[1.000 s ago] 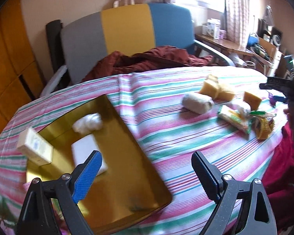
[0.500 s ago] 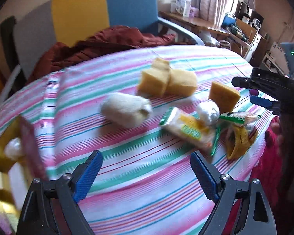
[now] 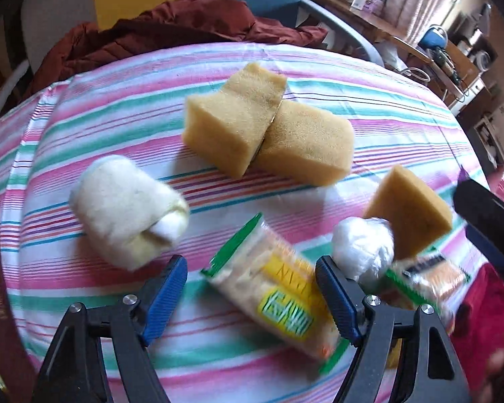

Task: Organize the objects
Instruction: 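Move both tools back toward the yellow sponges and snack packets, then grasp the cracker packet with the left tool while the right tool grasps the white plastic bag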

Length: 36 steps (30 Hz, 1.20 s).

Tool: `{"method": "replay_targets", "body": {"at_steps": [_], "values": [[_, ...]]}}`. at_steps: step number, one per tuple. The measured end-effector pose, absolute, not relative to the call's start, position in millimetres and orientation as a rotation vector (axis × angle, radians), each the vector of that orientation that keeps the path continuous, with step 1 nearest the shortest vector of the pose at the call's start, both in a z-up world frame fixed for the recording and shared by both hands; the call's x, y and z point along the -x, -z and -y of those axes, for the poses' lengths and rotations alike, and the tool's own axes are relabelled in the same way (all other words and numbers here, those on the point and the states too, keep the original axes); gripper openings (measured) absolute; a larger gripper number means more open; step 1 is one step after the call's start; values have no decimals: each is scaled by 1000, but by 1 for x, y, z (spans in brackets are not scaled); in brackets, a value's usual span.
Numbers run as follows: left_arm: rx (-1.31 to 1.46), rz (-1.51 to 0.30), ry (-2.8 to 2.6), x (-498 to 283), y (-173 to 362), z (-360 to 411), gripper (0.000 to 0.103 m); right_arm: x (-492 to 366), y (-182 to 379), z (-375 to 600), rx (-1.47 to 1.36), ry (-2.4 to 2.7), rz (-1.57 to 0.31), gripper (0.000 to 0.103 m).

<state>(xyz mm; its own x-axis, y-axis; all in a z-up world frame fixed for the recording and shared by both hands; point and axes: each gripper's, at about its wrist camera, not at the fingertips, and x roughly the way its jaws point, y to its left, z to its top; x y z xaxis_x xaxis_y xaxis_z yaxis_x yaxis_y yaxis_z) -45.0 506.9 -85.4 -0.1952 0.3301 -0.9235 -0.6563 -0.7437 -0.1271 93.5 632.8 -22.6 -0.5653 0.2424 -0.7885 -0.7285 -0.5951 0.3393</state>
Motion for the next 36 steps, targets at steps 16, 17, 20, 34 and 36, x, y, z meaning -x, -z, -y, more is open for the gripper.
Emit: {"method": "replay_targets", "body": {"at_steps": [16, 17, 20, 34, 36], "values": [[1211, -571, -1977, 21, 89, -406, 69, -59, 25, -598, 1129, -2398, -836, 82], [1198, -572, -1980, 19, 89, -398, 69, -54, 27, -591, 1171, -2401, -786, 82], [1180, -565, -1985, 16, 91, -383, 71, -38, 38, -573, 1286, -2380, -601, 82], [1184, -487, -2029, 13, 84, -346, 49, -26, 64, -561, 1419, -2335, -460, 28], [1193, -469, -2029, 12, 82, -336, 48, -28, 57, -559, 1391, -2366, -470, 26]]}}
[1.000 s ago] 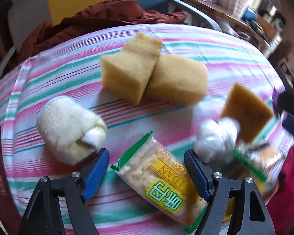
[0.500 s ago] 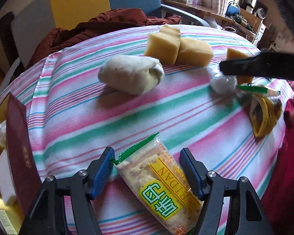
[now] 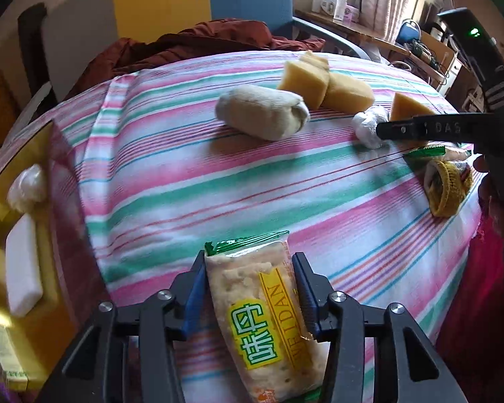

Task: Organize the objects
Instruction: 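Grasp the cracker packet with the left tool while the right tool grasps the white plastic bag, then place the cracker packet in the gold tray with the left tool while the right tool drops the plastic bag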

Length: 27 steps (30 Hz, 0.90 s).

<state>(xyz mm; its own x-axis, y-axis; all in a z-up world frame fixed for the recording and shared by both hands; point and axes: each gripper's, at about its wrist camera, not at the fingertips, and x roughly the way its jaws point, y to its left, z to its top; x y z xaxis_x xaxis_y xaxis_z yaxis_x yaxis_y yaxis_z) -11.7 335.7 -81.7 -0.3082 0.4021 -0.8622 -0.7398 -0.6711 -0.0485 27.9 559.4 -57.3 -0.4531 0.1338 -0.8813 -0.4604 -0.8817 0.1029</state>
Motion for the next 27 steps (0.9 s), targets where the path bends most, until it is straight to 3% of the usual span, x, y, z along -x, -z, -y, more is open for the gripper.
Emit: {"method": "replay_targets", "body": {"at_steps": [6, 8, 10, 11, 21, 23, 24, 27], "values": [[1143, -444, -2036, 2, 66, -317, 47, -28, 46, -550, 1350, -2428, -453, 23], [1142, -437, -2033, 0, 64, -314, 47, -28, 46, -553, 1340, -2405, -454, 39], [1141, -437, -2023, -2, 64, -315, 47, -30, 44, -557, 1319, -2384, -472, 73], [1142, -434, -2015, -2, 64, -316, 47, -31, 45, -559, 1314, -2375, -477, 75], [1131, -402, -1966, -10, 61, -320, 47, -5, 65, -557, 1390, -2326, -325, 77], [1131, -389, -1962, -10, 59, -319, 47, 0, 72, -558, 1416, -2329, -328, 67], [1129, -382, -1961, -11, 57, -318, 47, 1, 73, -558, 1420, -2328, -322, 51], [1125, -354, -1954, -11, 51, -313, 47, -2, 65, -559, 1382, -2361, -362, 45]]}}
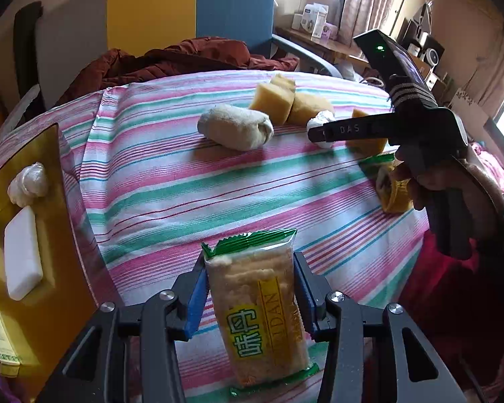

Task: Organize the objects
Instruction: 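Place the cracker packet in the gold tray with the left tool while the right tool drops the plastic bag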

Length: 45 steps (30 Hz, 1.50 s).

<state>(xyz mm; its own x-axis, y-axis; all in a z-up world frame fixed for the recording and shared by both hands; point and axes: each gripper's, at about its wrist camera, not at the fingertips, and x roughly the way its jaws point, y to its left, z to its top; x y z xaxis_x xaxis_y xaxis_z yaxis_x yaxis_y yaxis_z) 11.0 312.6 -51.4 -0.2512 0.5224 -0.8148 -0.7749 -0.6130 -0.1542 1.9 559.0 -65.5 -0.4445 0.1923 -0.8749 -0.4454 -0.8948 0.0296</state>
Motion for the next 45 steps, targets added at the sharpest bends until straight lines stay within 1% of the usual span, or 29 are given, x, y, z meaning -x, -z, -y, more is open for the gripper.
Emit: {"method": "replay_targets", "body": {"at_steps": [6, 12, 20, 25, 30, 35, 36, 37, 38, 39, 40, 42, 45], "values": [[1101, -263, -1962, -9, 27, -287, 47, -20, 39, -544, 1285, -2454, -401, 44], [1093, -151, -2032, 5, 2, -240, 47, -25, 20, -519, 1244, -2541, -410, 44], [1096, 10, -2170, 31, -14, -158, 47, -16, -2, -441, 1229, -2736, -418, 44], [1092, 60, -2279, 48, -17, -113, 47, 1, -7, -382, 1277, -2866, -407, 44], [1086, 91, -2365, 70, -21, -78, 47, 19, -9, -324, 1364, -2966, -355, 44], [1076, 64, -2440, 98, -28, -56, 47, 36, -2, -282, 1481, -3017, -319, 46], [1085, 59, -2449, 105, -28, -53, 48, 40, 0, -273, 1521, -3028, -332, 48], [1103, 57, -2475, 114, -27, -49, 48, 43, 1, -267, 1545, -3031, -335, 53], [1114, 58, -2487, 120, -27, -46, 51, 45, 2, -261, 1557, -3025, -328, 56], [1125, 59, -2501, 126, -26, -42, 53, 47, 3, -255, 1563, -3018, -314, 65], [1133, 63, -2518, 132, -24, -38, 54, 49, 5, -249, 1569, -3018, -308, 71], [1155, 77, -2548, 137, -22, -32, 57, 49, 8, -242, 1594, -3025, -320, 71], [1159, 114, -2561, 134, -19, -22, 59, 45, 13, -232, 1621, -3017, -277, 72]]}}
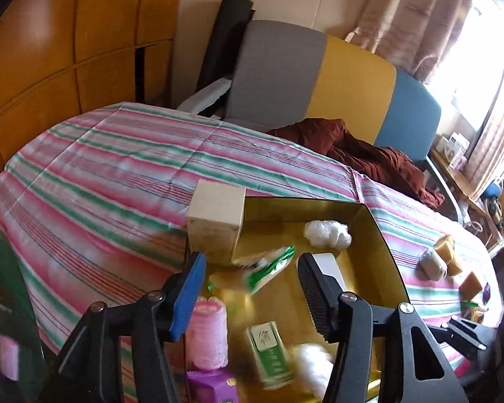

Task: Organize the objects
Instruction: 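Place the cracker packet in the gold tray with the left tool while the right tool drops the plastic bag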

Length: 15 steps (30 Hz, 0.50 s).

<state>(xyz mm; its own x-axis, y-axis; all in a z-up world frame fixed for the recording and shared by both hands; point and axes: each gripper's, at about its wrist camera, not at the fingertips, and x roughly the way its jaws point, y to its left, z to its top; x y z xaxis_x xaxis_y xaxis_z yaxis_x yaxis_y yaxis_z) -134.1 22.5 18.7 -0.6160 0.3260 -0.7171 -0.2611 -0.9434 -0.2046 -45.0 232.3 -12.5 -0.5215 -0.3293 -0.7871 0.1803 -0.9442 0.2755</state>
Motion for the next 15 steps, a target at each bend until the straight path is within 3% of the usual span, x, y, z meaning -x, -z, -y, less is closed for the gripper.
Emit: {"method": "replay_targets", "body": {"at_steps": [5, 8, 15], "values": [[1164, 143, -2581, 115, -12, -17, 60, 39, 17, -231, -1366, 2549, 199, 75], [1151, 149, -2594, 99, -9, -20, 65, 34, 14, -234, -1349, 2614, 183, 78], [1092, 10, -2597, 62, -6, -50, 74, 24, 4, -240, -1299, 2729, 127, 83]]}}
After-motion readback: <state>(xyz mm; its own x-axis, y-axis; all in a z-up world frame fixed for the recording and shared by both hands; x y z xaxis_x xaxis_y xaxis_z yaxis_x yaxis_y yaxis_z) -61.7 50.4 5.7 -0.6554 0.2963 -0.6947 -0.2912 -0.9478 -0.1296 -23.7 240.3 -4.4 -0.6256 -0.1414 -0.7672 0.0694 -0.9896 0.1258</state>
